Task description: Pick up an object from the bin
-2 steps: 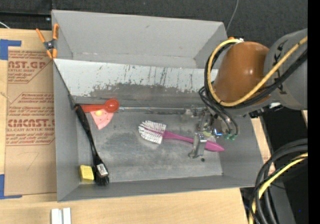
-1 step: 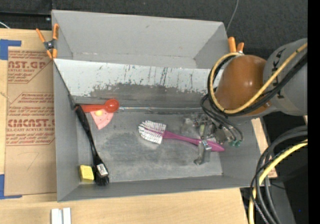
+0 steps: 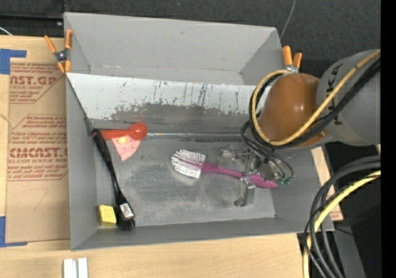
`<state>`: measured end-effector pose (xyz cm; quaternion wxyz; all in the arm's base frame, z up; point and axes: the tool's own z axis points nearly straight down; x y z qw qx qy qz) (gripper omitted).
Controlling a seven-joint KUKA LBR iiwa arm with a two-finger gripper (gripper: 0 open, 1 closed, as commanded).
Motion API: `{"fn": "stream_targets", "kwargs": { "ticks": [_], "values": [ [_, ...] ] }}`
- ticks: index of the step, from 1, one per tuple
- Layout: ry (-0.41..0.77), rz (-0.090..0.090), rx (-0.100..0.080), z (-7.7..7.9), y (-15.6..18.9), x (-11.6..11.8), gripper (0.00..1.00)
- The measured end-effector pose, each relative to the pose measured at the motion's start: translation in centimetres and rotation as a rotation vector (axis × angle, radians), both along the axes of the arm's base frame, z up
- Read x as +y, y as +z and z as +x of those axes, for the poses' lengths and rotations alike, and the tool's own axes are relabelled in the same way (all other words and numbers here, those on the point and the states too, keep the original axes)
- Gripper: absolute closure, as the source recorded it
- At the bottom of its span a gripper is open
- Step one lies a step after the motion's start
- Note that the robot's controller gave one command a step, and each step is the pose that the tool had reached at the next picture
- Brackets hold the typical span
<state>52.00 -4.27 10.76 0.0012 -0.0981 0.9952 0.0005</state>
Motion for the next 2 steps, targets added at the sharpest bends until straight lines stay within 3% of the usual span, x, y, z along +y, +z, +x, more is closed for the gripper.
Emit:
{"fn": "stream_targets", "kwargs": {
  "ticks": [1, 2],
  "values": [
    [0.056, -0.001, 0.003, 0.8, -3.9, -0.9, 0.0],
    [0.077, 0.0, -0.006, 0.5, -3.7, 1.3, 0.0]
  ]
}}
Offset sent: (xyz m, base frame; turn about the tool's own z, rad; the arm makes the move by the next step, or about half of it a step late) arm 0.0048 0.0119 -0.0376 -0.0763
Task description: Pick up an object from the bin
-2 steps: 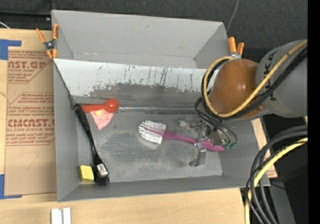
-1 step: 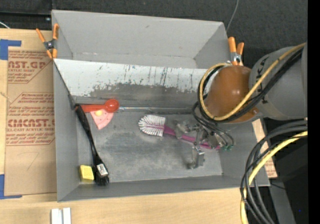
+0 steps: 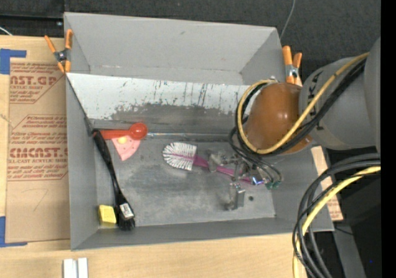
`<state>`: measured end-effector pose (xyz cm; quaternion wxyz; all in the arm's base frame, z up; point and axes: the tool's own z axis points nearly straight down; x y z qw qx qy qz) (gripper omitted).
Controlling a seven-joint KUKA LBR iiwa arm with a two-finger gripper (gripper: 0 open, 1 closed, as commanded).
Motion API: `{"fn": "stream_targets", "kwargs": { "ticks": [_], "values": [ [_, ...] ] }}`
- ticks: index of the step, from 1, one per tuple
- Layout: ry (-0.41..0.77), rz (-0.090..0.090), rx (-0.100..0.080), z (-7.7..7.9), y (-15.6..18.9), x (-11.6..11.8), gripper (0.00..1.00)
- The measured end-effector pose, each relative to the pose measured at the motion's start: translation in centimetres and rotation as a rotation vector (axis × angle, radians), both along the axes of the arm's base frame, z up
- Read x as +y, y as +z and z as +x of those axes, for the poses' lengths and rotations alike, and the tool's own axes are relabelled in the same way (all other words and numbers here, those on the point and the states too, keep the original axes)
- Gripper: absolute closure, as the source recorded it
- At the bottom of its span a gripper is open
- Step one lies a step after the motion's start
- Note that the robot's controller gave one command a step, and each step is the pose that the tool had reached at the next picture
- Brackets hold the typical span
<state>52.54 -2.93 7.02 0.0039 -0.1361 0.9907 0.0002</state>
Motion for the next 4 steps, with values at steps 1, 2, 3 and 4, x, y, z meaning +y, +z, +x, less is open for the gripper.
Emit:
{"fn": "stream_targets", "kwargs": {
  "ticks": [1, 2, 3, 4],
  "values": [
    [-0.359, 0.001, 0.006, -0.7, 2.2, -0.2, 0.0],
    [-0.759, 0.006, -0.001, 1.7, 0.0, -0.4, 1.0],
    [-0.76, 0.006, -0.001, 1.7, 0.0, -0.4, 1.0],
    [-0.759, 0.005, -0.001, 1.7, 0.0, -0.4, 1.0]
  ]
}}
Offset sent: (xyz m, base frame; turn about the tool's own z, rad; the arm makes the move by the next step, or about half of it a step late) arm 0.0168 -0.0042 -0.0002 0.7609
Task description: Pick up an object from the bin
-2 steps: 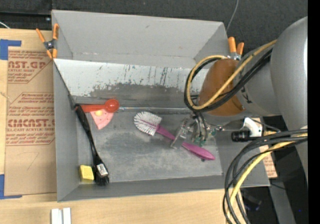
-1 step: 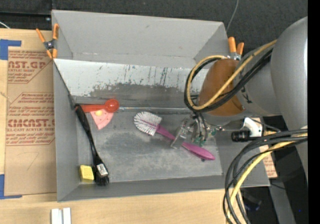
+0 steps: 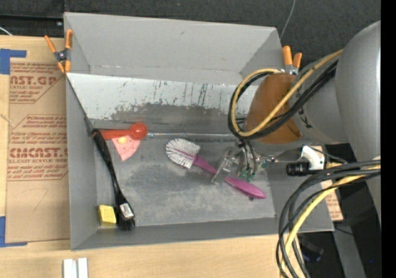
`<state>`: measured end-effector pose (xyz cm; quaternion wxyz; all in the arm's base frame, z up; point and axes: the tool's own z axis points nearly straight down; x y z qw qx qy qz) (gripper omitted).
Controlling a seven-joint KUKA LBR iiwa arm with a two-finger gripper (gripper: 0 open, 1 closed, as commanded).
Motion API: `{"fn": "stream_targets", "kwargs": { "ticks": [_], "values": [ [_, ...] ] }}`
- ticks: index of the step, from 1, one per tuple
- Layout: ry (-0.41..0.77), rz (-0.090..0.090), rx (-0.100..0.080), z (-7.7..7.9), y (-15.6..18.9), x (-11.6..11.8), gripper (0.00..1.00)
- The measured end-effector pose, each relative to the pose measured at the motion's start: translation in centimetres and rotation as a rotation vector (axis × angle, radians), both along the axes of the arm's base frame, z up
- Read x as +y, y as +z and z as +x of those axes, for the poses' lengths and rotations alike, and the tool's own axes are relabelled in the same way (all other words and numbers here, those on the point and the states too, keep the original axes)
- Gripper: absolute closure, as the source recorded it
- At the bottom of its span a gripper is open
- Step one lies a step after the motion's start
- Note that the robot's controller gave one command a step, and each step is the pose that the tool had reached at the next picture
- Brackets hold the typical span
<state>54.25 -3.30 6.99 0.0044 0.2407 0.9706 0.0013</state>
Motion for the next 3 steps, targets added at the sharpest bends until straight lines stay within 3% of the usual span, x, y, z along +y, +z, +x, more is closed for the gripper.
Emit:
{"fn": "stream_targets", "kwargs": {
  "ticks": [3],
  "values": [
    [0.0, 0.0, 0.0, 0.0, 0.0, 0.01, 1.0]
  ]
}}
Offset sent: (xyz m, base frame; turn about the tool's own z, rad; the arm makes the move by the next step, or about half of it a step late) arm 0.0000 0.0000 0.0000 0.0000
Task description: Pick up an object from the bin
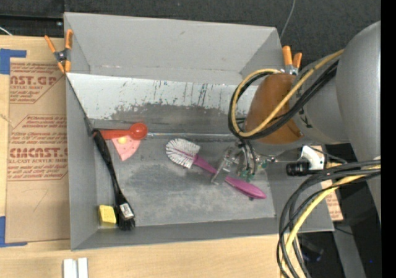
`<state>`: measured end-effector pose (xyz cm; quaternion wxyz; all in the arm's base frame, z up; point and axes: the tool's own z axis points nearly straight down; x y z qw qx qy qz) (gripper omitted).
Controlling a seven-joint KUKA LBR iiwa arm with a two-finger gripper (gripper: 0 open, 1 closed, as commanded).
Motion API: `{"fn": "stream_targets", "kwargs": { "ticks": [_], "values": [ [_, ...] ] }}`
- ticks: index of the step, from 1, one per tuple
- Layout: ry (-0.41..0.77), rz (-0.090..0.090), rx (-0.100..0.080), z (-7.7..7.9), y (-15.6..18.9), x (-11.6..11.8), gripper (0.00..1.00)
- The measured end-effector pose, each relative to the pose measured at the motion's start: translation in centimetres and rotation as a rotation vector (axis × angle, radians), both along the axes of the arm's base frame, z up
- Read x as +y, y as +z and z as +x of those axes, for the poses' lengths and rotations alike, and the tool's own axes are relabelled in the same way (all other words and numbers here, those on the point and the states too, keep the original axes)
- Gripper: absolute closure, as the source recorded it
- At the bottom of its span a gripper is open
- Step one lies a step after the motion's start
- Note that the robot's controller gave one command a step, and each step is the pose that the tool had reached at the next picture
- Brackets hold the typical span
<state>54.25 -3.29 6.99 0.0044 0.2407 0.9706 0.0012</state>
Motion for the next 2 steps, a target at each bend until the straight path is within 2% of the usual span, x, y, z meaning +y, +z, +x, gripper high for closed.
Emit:
{"fn": "stream_targets", "kwargs": {
  "ticks": [1, 2],
  "values": [
    [0.002, 0.0, 0.001, -0.33, 0.46, 0.55, 0.0],
    [0.003, -0.001, 0.001, -0.34, 0.44, 0.55, 1.0]
  ]
}}
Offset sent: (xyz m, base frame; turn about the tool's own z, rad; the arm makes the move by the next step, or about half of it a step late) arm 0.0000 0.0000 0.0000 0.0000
